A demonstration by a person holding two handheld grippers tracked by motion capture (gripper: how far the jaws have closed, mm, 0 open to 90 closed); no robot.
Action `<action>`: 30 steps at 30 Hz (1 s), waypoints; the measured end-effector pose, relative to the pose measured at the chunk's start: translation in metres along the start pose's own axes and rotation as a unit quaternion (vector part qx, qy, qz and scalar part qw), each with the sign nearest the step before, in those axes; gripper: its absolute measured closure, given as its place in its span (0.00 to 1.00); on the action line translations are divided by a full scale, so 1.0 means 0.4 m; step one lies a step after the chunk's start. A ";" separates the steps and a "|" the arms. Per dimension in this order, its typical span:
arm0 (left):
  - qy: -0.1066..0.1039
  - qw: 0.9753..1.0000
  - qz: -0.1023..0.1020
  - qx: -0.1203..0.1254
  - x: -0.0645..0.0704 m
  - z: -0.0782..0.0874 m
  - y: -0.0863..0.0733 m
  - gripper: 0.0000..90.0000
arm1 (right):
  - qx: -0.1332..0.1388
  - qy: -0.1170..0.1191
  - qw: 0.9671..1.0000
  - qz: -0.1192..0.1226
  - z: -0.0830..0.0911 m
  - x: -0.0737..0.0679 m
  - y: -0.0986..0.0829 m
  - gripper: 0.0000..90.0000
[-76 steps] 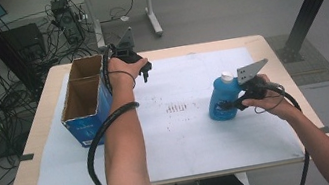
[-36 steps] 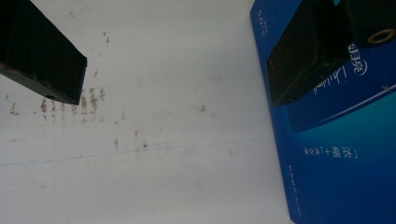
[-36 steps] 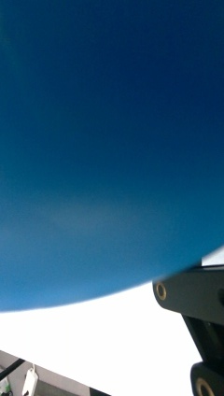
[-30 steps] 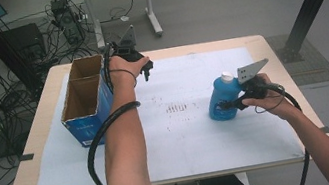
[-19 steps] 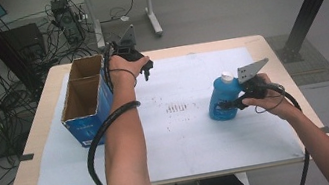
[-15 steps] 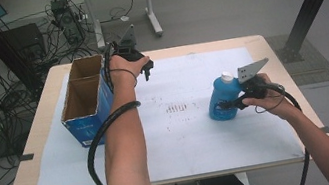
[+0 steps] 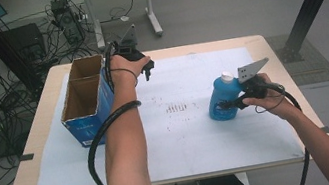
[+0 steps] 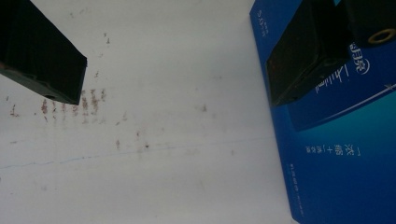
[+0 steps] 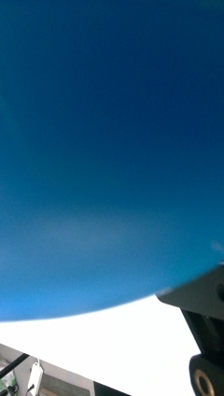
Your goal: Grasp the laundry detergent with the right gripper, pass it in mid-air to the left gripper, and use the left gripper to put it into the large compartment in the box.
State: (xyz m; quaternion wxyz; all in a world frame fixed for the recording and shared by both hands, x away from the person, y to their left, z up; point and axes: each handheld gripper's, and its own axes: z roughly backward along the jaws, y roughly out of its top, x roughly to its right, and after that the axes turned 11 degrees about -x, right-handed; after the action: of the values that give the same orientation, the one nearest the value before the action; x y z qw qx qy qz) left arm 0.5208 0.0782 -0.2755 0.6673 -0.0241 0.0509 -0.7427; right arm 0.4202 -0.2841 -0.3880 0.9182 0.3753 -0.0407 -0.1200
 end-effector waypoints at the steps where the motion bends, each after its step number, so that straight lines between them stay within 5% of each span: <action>1: -0.001 1.000 0.000 0.001 0.000 0.000 0.000 0.06 | 0.000 0.000 1.000 0.000 0.000 0.000 0.000 0.47; 30: 0.000 1.000 0.001 0.003 0.000 0.013 -0.007 0.06 | -0.004 -0.003 1.000 0.001 0.001 -0.004 0.002 0.48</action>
State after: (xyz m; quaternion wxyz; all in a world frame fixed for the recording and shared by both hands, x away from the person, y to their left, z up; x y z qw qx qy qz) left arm 0.5187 0.0783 -0.2702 0.6681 -0.0222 0.0481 -0.7422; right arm 0.4188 -0.2836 -0.3870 0.9195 0.3717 -0.0435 -0.1200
